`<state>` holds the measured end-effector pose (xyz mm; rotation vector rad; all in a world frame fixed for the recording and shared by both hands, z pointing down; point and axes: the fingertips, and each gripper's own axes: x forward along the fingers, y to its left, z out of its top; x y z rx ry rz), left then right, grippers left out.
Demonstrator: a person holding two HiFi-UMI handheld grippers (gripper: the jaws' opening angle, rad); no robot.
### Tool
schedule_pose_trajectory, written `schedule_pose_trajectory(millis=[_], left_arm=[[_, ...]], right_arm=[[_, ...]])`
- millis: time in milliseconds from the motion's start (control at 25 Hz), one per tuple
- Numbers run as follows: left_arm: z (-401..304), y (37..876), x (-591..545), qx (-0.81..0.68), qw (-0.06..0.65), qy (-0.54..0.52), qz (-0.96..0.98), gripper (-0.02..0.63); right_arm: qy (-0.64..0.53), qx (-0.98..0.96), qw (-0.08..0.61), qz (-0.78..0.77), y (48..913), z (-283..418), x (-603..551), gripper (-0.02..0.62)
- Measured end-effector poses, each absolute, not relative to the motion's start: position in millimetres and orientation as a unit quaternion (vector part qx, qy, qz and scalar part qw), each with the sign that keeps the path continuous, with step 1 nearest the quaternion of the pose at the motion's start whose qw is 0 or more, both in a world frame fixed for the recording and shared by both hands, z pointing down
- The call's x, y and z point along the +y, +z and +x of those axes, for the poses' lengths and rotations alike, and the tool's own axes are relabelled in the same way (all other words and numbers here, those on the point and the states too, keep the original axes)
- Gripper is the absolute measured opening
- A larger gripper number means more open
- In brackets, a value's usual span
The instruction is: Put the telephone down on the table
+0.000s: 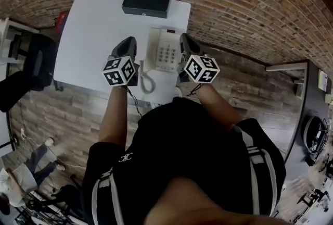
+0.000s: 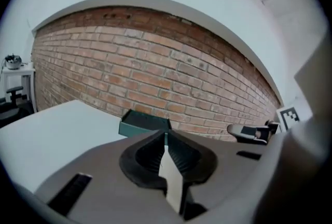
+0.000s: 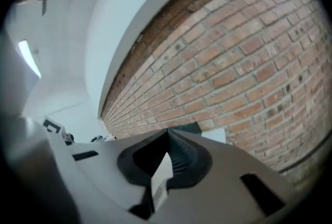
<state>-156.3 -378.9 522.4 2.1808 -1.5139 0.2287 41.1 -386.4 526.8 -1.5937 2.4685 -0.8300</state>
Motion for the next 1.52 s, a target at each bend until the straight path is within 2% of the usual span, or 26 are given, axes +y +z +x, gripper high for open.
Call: schedule_pose_trajectory(millis=[120, 240, 360, 480, 680, 1000, 1240, 1520], left_arm=[[-151, 481, -363, -0.570, 0.197, 0.062, 0.796, 0.017], [-145, 437, -343, -0.582, 0.155, 0.040, 0.797, 0.017], [-137, 405, -324, -0.591, 0.092, 0.039, 0.800, 0.017], [-132, 403, -316, -0.601, 0.051, 0.056, 0.795, 0.017], [-134, 419, -315, -0.612, 0.078, 0.066, 0.784, 0.017], [-137, 421, -317, -0.615, 0.075, 0.078, 0.781, 0.017], [-138, 426, -317, -0.606, 0.143, 0.023, 0.782, 0.017], [-139, 431, -317, -0.614, 0.127, 0.051, 0.778, 0.017]], right_arm=[[-0.157, 0.834, 0.033, -0.528, 467, 38, -382, -0.002], [-0.075, 0.846, 0.054, -0.525, 413, 34, -371, -0.002], [-0.039, 0.855, 0.076, -0.511, 387, 29, -358, -0.002], [-0.043, 0.859, 0.068, -0.506, 393, 28, -352, -0.002], [-0.067, 0.857, 0.057, -0.507, 407, 29, -346, -0.002], [-0.085, 0.857, 0.082, -0.502, 405, 30, -347, -0.002], [-0.089, 0.857, 0.065, -0.503, 415, 32, -347, -0.002], [-0.093, 0.858, 0.052, -0.503, 423, 31, -348, -0.002]])
